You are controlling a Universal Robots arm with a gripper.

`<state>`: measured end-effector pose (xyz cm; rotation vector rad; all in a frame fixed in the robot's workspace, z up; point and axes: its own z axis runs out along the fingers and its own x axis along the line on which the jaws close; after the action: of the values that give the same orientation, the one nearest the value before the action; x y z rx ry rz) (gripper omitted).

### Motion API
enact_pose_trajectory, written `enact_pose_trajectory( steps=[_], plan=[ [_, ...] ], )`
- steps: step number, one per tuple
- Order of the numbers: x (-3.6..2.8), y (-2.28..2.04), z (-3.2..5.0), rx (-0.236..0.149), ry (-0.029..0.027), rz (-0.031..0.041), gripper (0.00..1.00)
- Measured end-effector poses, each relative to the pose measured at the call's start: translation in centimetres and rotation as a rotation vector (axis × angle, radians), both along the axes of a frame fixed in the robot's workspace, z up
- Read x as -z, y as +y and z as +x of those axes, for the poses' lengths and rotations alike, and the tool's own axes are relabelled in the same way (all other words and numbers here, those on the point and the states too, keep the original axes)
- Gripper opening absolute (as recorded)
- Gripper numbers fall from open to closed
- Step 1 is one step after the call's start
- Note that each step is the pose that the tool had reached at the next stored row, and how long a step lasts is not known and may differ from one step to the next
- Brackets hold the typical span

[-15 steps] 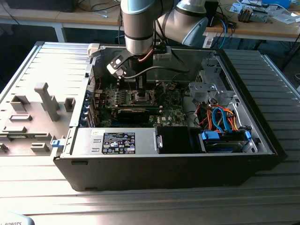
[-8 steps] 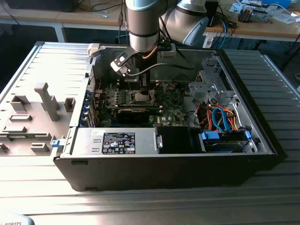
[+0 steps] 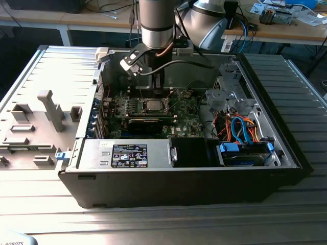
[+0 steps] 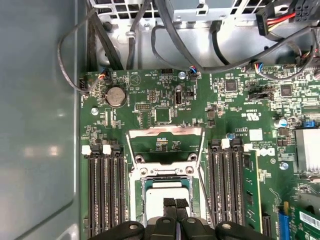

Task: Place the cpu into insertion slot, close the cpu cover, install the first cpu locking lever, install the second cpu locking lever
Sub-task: 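Place the cpu into insertion slot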

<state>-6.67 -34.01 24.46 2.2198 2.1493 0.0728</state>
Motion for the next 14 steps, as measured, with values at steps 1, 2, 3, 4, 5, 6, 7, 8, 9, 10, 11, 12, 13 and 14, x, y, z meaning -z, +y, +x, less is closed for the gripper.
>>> enact_pose_trajectory(
  steps=[1, 2, 3, 4, 5, 6, 7, 8, 9, 10, 11, 12, 13, 14],
  plan=[
    [-0.14, 0.00, 0.00, 0.000, 0.0000, 0.0000, 0.11],
    [-0.23, 0.00, 0.00, 0.000, 0.0000, 0.0000, 0.11],
    [-0.37, 0.00, 0.00, 0.000, 0.0000, 0.0001, 0.11],
    [-0.49, 0.00, 0.00, 0.000, 0.0000, 0.0001, 0.11],
    [-0.69, 0.00, 0.00, 0.000, 0.0000, 0.0001, 0.11],
    [-0.82, 0.00, 0.00, 0.000, 0.0000, 0.0001, 0.11],
    [-0.92, 0.00, 0.00, 0.000, -0.0001, 0.0001, 0.11],
    [-1.02, 0.00, 0.00, 0.000, 0.0000, 0.0000, 0.11],
    [-1.10, 0.00, 0.00, 0.000, 0.0000, 0.0001, 0.11],
    [-1.17, 0.00, 0.00, 0.000, 0.0000, 0.0000, 0.11],
    [-1.20, 0.01, 0.01, 0.000, -0.0002, 0.0003, 0.11],
    [-1.22, 0.01, 0.01, 0.000, -0.0002, 0.0003, 0.11],
    [-1.24, 0.00, 0.00, 0.000, -0.0001, 0.0002, 0.11],
    [-1.25, 0.00, 0.01, 0.000, 0.0000, 0.0001, 0.11]
  ],
)
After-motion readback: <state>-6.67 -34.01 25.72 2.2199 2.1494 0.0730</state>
